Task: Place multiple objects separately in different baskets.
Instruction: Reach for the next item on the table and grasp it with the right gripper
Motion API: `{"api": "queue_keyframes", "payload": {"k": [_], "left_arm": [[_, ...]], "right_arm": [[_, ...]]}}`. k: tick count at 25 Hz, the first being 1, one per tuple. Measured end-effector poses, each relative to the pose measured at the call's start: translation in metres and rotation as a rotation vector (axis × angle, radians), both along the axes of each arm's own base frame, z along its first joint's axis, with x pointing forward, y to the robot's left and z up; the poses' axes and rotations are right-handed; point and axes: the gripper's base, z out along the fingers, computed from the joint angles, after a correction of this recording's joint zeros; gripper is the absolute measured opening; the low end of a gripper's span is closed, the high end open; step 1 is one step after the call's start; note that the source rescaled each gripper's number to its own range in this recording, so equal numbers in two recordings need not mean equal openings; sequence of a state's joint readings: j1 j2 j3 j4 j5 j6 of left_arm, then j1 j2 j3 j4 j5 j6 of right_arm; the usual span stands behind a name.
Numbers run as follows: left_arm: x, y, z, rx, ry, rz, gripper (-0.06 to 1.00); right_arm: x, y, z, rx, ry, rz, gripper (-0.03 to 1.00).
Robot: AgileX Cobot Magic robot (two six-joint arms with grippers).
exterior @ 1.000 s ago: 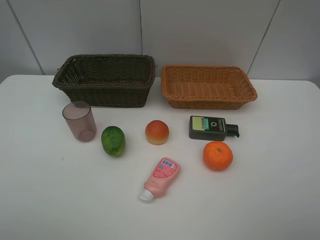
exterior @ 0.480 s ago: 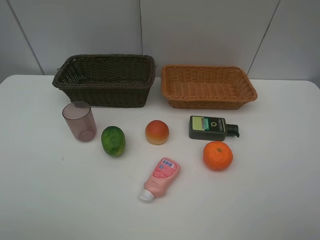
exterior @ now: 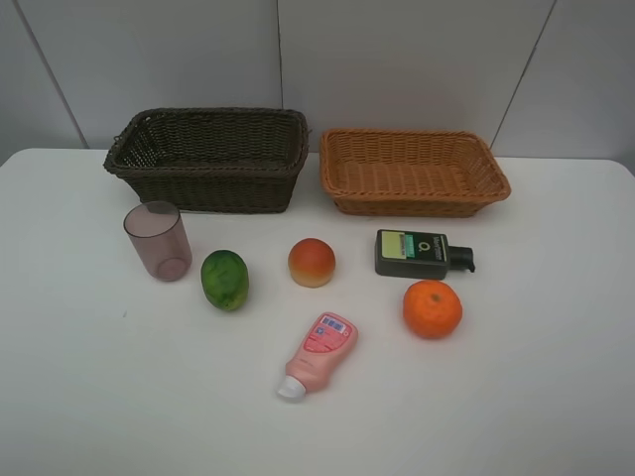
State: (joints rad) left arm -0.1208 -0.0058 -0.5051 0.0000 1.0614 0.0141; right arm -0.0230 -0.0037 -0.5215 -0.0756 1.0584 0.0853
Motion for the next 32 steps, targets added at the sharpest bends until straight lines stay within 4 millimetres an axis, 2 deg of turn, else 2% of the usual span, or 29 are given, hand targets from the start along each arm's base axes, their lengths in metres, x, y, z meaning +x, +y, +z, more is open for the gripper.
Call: {"api": "queue_keyframes", "payload": {"k": [14, 17, 19, 23, 26, 29, 32], "left_arm": [[0.0, 0.0, 0.0, 0.0, 0.0, 0.0, 1.0], [0.0, 0.0, 0.0, 0.0, 0.0, 0.0, 1.0], [0.0, 0.0, 0.0, 0.0, 0.0, 0.0, 1.0], [0.0, 0.0, 0.0, 0.0, 0.0, 0.0, 1.0], [0.0, 0.0, 0.0, 0.0, 0.0, 0.0, 1.0], [0.0, 0.0, 0.0, 0.0, 0.0, 0.0, 1.0], [0.0, 0.0, 0.0, 0.0, 0.0, 0.0, 1.0]], "right_arm": [[0.0, 0.0, 0.0, 0.0, 0.003, 0.0, 0.58], [0.01, 0.0, 0.002, 0.002, 0.061, 0.0, 0.58], [0.019, 0.0, 0.01, 0.003, 0.109, 0.0, 0.58], [0.053, -0.001, 0.039, 0.008, 0.205, 0.002, 0.58], [0.098, -0.001, 0.059, -0.008, 0.204, 0.016, 0.58], [0.151, 0.008, 0.061, -0.021, 0.262, 0.092, 0.58], [0.201, 0.028, 0.047, -0.039, 0.363, 0.183, 0.58]]}}
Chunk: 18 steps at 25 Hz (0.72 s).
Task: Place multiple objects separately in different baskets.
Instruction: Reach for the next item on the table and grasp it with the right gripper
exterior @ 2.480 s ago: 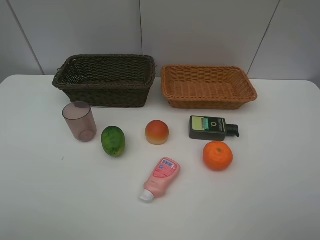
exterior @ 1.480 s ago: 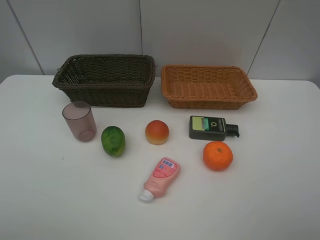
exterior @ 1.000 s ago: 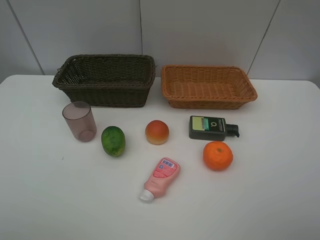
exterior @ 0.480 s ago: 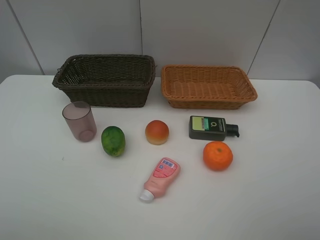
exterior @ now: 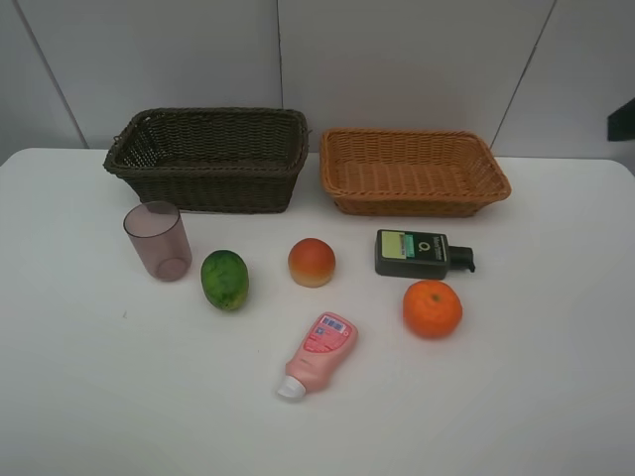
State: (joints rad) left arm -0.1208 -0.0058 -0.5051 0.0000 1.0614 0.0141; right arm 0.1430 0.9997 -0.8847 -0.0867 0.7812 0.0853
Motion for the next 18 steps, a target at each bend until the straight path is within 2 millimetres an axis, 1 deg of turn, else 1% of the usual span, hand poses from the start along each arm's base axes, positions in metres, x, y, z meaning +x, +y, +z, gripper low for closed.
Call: {"api": "queue_keyframes", "payload": {"k": [3, 5, 7, 10, 12, 13, 16, 18], "left_arm": [[0.0, 0.0, 0.0, 0.0, 0.0, 0.0, 1.0], [0.0, 0.0, 0.0, 0.0, 0.0, 0.0, 1.0], [0.0, 0.0, 0.0, 0.0, 0.0, 0.0, 1.0], [0.0, 0.0, 0.0, 0.0, 0.0, 0.0, 1.0], [0.0, 0.0, 0.0, 0.0, 0.0, 0.0, 1.0], [0.0, 0.0, 0.0, 0.0, 0.0, 0.0, 1.0], [0.0, 0.0, 0.0, 0.0, 0.0, 0.0, 1.0], [0.0, 0.0, 0.0, 0.0, 0.0, 0.0, 1.0]], "right_arm": [[0.034, 0.022, -0.022, -0.007, 0.104, 0.07, 0.58], [0.048, 0.035, -0.04, 0.022, 0.188, 0.071, 0.58], [0.059, 0.045, -0.061, 0.055, 0.281, 0.035, 0.58], [0.067, 0.055, -0.087, 0.085, 0.403, -0.043, 0.58], [0.069, 0.061, -0.1, 0.088, 0.464, -0.076, 0.58], [0.07, 0.066, -0.105, 0.088, 0.485, -0.082, 0.6], [0.069, 0.079, -0.116, 0.088, 0.525, -0.088, 0.76], [0.068, 0.087, -0.121, 0.092, 0.54, -0.095, 0.81]]}}
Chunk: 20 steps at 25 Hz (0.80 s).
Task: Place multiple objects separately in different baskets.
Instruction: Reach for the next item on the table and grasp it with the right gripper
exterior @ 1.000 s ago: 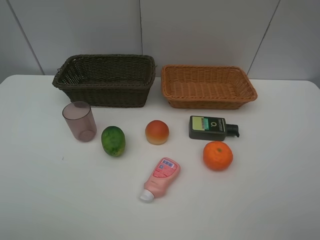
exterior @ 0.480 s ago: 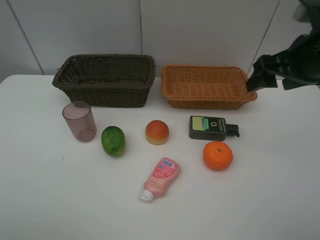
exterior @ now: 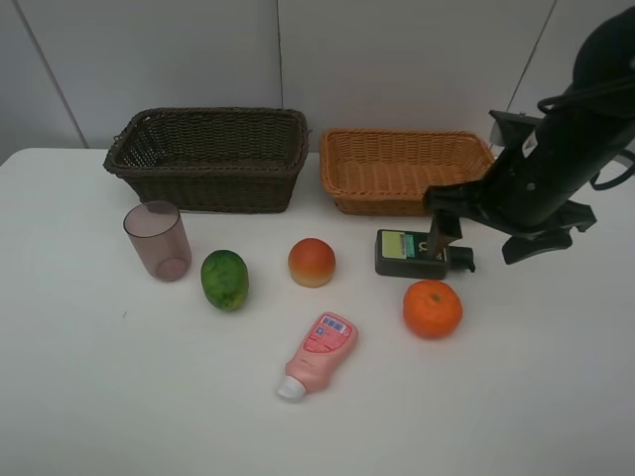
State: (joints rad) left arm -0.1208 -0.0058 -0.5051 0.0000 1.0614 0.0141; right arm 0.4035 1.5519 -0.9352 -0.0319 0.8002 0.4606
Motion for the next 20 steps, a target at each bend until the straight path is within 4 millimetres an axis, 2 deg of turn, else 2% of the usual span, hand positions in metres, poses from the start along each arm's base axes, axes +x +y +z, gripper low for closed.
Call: {"api": "queue_keyframes", "payload": {"k": [5, 9, 14, 20], "left_arm": [[0.0, 0.0, 0.0, 0.0, 0.0, 0.0, 1.0], [0.0, 0.0, 0.0, 0.0, 0.0, 0.0, 1.0], [0.0, 0.0, 0.0, 0.0, 0.0, 0.0, 1.0], [0.0, 0.0, 0.0, 0.0, 0.0, 0.0, 1.0]], "right_arm": [[0.001, 0.018, -0.009, 0.01, -0.015, -0.005, 0.84], [0.003, 0.027, -0.027, -0.007, 0.025, -0.023, 0.84], [0.006, 0.029, -0.043, -0.051, 0.057, -0.051, 0.84], [0.01, 0.031, -0.054, -0.045, 0.063, -0.088, 0.84]]}}
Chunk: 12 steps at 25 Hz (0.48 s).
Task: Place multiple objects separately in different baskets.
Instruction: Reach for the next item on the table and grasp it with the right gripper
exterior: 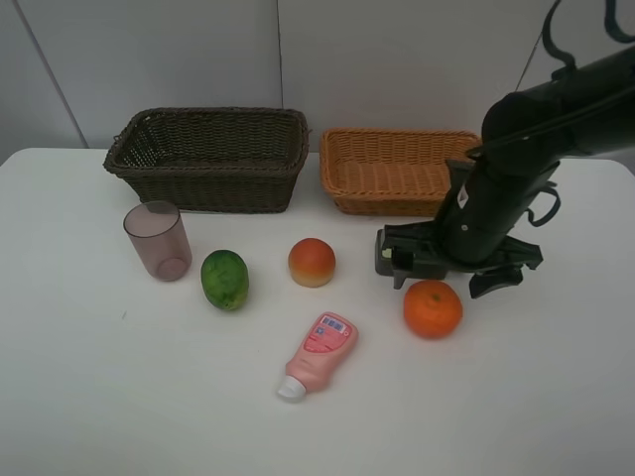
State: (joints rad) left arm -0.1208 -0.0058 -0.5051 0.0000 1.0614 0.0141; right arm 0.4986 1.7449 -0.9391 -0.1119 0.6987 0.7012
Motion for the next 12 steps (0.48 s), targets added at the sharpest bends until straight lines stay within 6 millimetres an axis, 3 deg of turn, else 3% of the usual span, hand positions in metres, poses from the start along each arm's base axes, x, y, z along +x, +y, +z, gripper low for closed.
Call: {"api": "queue_keyframes", "payload": {"k": [12], "left_arm": [[0.0, 0.0, 0.0, 0.0, 0.0, 0.0, 1.0]], "right_arm": [[0.006, 0.001, -0.029, -0.042, 0.034, -0.006, 0.84]]}}
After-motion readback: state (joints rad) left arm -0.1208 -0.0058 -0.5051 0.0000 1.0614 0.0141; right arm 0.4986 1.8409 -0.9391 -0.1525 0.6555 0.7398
